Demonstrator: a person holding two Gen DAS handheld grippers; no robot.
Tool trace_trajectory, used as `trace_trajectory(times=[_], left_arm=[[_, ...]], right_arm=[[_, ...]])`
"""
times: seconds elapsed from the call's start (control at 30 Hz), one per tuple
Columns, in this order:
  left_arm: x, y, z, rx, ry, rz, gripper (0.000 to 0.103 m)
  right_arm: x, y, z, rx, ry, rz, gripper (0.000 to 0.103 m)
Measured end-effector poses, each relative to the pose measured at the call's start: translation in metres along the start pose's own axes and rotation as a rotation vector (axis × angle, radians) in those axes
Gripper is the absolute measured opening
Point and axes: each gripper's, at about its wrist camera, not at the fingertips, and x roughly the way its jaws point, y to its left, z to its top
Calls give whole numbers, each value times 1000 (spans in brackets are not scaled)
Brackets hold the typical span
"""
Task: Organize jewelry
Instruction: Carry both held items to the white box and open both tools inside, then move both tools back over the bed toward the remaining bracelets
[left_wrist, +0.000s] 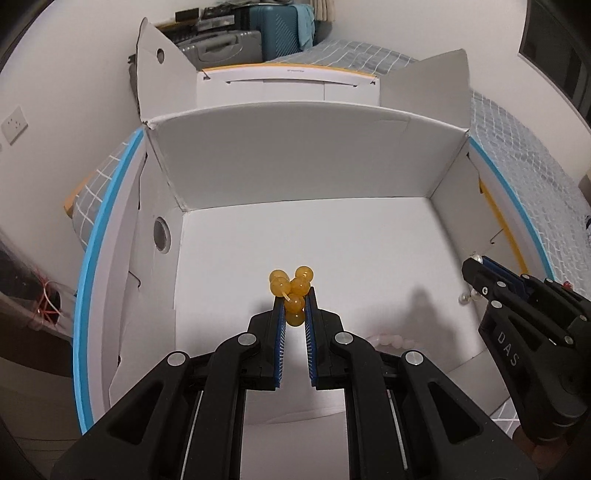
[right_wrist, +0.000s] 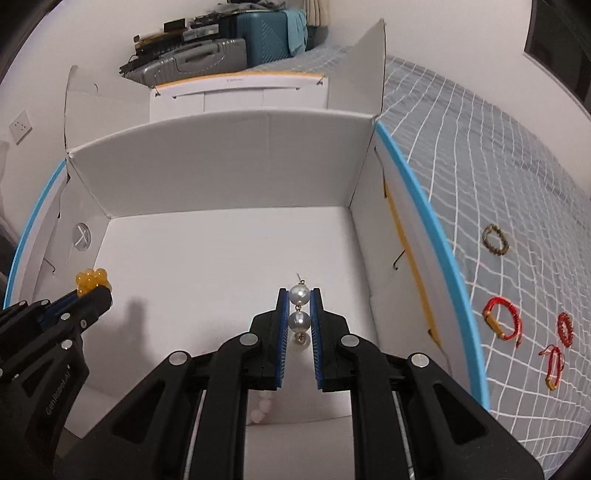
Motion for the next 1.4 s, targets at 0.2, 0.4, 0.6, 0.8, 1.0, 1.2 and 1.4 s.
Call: trace_trajectory(times=[0.2,0.4,0.6,0.8,1.0,1.2,1.4], left_arm=[[8,0,-1,7,19,3,10],[7,2,-6,15,14,30,16],[-14,2,-8,27,-55,63,49],[-37,-3,-11,42,-119,61,73],[-51,-20,-14,57,-152,37,92],[-62,-62,-21,117,-187,-8,97],[-64,-117,-37,197,-180,-69,97]], right_arm=[[8,2,-1,-11,10,-4,11],[10,3,-1,-3,13,0,11],[-5,3,2,4,-27,-1,34],[-28,-9,3,44,-92,-10,70],[-55,-44,-3,115,-158,-38,91],[-81,-90,-17,155,-201,-99,95],[-99,-149,-36,185,-205,-170,95]])
